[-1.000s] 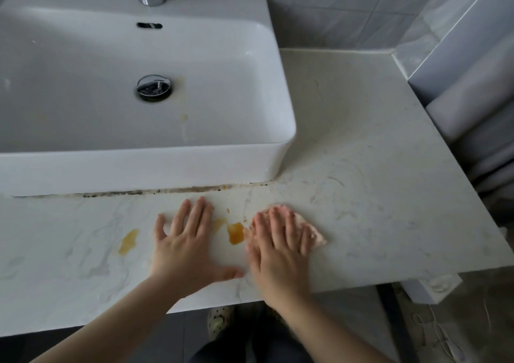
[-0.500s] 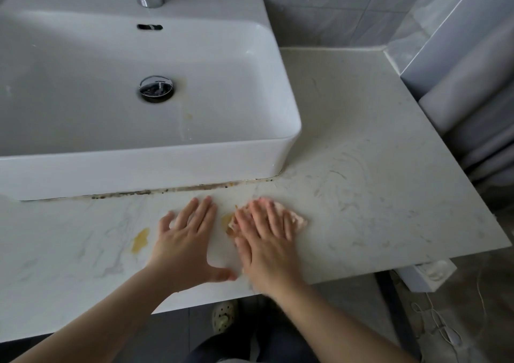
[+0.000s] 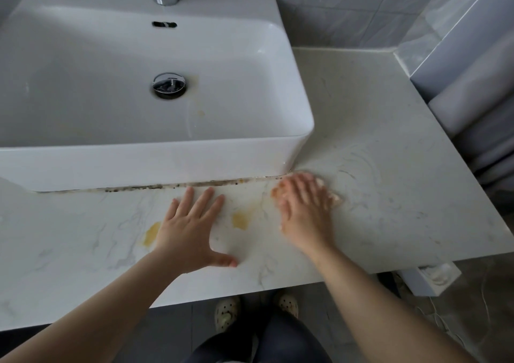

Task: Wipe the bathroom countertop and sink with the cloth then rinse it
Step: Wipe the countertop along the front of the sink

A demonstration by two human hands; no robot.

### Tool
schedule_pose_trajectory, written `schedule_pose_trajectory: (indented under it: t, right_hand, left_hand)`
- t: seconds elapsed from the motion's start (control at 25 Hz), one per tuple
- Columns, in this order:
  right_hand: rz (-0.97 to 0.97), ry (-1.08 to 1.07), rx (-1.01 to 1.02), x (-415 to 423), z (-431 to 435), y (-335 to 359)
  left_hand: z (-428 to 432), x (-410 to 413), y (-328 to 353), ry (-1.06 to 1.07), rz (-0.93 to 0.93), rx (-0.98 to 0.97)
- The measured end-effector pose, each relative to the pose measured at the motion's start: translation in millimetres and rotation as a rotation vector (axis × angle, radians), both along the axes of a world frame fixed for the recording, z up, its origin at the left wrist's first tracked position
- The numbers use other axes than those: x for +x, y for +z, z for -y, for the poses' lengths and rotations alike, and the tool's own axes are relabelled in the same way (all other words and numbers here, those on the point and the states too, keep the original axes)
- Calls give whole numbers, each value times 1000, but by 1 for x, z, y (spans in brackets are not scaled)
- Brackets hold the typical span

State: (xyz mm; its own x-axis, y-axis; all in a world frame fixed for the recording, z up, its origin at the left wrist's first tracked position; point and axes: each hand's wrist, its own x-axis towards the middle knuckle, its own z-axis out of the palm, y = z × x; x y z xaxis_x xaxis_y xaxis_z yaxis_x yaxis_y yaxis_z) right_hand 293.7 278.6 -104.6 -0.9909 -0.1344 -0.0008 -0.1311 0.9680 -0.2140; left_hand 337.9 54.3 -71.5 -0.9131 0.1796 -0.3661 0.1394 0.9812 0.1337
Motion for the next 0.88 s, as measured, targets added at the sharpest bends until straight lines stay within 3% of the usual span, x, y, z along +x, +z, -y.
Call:
schedule_pose_trajectory:
  t: [0.12,0.24,0.36,0.4,0.52,0.6,0.76,0.8,0.88]
  right_hand:
    - [-49,-256,19,-6,10,-1]
    - [-9,-33,-17,19,66,-2]
    - [-27,226,20,15,45,3]
    - [-38,200,30,8,24,2]
    - [-33,-206,29,-3,-25,-3]
    - [-27,-291,19,8,5,0]
    - [-75,258,53,46,53,-4]
    - [-73,284,65,38,34,-4]
    - [-82,91,80,16,-20,-8]
  left_hand:
    - [-2,0,1,17,9,-9]
    - [-3,1,0,36,-3,-7]
    - [-2,1,0,21,-2,8]
    - [-2,1,0,22,6,20]
    - [-1,0,-1,10,6,36]
    - [0,0,-2,13,6,49]
    - [1,1,-3,46,-5,84]
    - [1,1,-2,53,-3,89]
    - [0,0,-1,48,13,78]
